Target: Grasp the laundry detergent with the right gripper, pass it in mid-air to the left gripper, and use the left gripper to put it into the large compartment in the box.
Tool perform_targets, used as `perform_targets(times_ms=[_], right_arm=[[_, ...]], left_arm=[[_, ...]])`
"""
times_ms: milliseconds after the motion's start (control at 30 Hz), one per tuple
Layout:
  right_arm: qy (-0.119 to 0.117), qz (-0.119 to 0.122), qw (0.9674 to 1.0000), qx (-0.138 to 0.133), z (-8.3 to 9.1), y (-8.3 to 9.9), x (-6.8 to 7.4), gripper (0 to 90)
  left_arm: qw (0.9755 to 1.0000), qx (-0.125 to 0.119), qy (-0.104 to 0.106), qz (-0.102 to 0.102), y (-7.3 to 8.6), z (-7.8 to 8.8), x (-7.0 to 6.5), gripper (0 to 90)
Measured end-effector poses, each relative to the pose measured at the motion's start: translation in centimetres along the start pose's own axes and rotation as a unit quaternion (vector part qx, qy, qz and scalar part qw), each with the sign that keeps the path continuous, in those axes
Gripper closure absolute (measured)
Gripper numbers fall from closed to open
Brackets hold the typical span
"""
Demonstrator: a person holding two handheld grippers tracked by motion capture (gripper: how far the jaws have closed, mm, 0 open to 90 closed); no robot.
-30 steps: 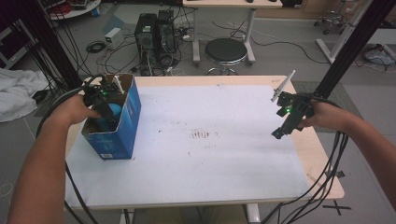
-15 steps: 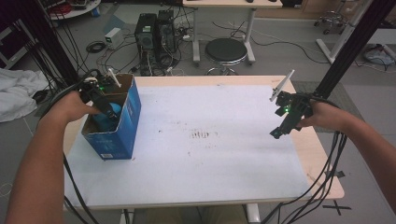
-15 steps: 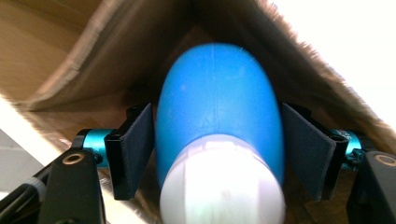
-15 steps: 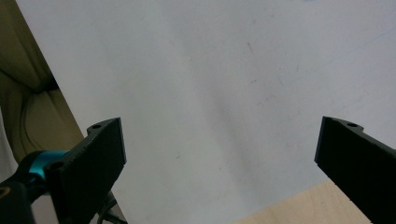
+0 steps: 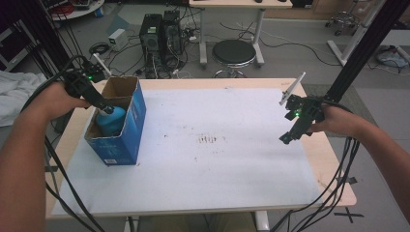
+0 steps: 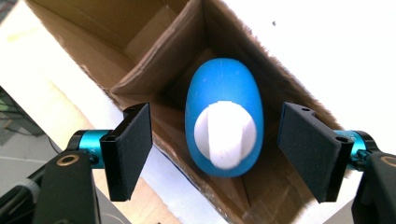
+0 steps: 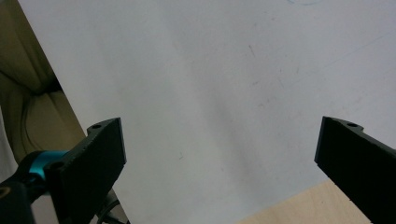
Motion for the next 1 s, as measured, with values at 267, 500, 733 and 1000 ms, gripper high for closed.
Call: perform_targets(times_ms=[267,500,733,1000], right_arm=[[0.004,-0.006,1.0000,-0.005,0.5,0.3,0.2,1.0],[0.005,-0.002,1.0000,-0.008,0.8,0.3,0.7,1.0],[0.009,-0.004,0.9999,-0.014,1.2,0.3,1.1,1.1],[0.009,-0.002,0.9998,-0.019,1.4,0.0,1.4,1.0]], left_arm=[[0.9990,-0.038,0.011,-0.023,-2.2,2.8,-2.1,26.5],[0.9948,-0.045,0.033,-0.085,-5.1,3.6,-4.9,26.5],[0.9876,-0.047,0.054,-0.140,-7.7,3.3,-7.2,26.5],[0.9792,-0.049,0.074,-0.182,-10.0,2.5,-9.5,14.0]])
Point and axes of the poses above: each handheld gripper's, and its own axes: z roughly backward along the jaws, y roughly out of its underside, x roughly to its left, the point moved 2 cm from there along -z, roughly forward along the jaws, and after that the axes turned 2 degrees about -z, right-handed, at the moved point
